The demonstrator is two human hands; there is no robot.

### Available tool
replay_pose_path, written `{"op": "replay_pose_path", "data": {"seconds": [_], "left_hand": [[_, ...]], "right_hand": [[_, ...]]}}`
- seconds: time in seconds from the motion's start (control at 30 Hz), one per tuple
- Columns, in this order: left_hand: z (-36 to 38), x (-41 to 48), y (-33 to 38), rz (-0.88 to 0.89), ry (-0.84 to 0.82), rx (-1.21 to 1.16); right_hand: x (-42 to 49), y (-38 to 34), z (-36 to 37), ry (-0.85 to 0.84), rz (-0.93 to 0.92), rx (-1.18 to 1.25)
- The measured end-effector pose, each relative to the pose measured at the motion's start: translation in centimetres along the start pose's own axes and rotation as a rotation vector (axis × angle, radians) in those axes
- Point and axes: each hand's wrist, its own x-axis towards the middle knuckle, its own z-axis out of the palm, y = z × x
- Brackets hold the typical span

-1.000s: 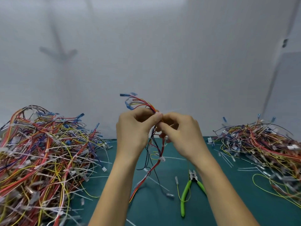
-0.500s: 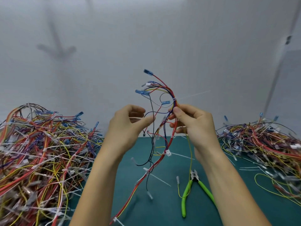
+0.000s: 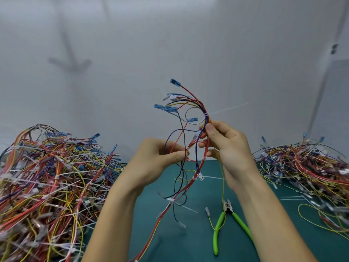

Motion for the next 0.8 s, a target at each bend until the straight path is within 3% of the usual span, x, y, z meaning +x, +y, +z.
{"op": "replay_pose_path", "data": {"seconds": [0.43,0.6,0.8], "left_hand": [[0.0,-0.4,1.0,-0.079,-0.029,-0.237],[-0.2,-0.4,0.9,-0.097,-0.038,-0.461],[0.2,-0.4,1.1,-0.106,0.024,-0.449]], "right_hand": [[0.1,-0.3,-0.6,-0.013,-0.02,0.016],[0.1,-0.3,-0.4,-0.01,-0.03,0.013],[0.0,-0.2,-0.3,-0.006,-0.023,-0.014]]}}
